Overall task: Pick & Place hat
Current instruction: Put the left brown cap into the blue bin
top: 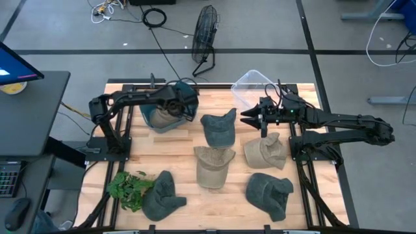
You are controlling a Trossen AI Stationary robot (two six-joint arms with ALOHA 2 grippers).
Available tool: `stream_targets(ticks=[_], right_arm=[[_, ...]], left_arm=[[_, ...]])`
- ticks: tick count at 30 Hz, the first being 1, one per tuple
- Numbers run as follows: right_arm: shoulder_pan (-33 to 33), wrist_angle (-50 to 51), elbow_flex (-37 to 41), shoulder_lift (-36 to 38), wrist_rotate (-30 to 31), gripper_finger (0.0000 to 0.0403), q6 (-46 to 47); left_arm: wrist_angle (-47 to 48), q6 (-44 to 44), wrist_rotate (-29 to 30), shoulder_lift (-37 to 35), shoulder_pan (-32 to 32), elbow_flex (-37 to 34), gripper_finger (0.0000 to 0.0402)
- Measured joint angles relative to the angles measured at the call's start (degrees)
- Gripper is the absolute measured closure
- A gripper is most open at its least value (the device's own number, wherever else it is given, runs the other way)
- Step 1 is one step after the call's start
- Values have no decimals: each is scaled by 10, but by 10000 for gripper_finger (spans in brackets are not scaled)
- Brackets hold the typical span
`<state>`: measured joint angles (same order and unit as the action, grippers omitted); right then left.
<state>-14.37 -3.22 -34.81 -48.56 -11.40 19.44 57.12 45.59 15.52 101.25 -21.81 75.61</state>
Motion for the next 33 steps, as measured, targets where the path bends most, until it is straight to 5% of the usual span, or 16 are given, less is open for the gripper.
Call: stream_targets(ticks=[8, 14, 24, 33], right_arm=[[0, 19, 0, 0, 0, 234, 0], [0, 19, 0, 0, 0, 234, 0], [8, 23, 0, 0, -4, 234, -13], [81, 33, 0, -9, -41, 234, -20]], left_arm=[[-1, -53, -15, 0, -20, 0, 395], [3, -88, -91, -7, -9, 13, 395], [-1, -207, -166, -56, 106, 111, 381], [-27, -268, -186, -42, 217, 116, 308]])
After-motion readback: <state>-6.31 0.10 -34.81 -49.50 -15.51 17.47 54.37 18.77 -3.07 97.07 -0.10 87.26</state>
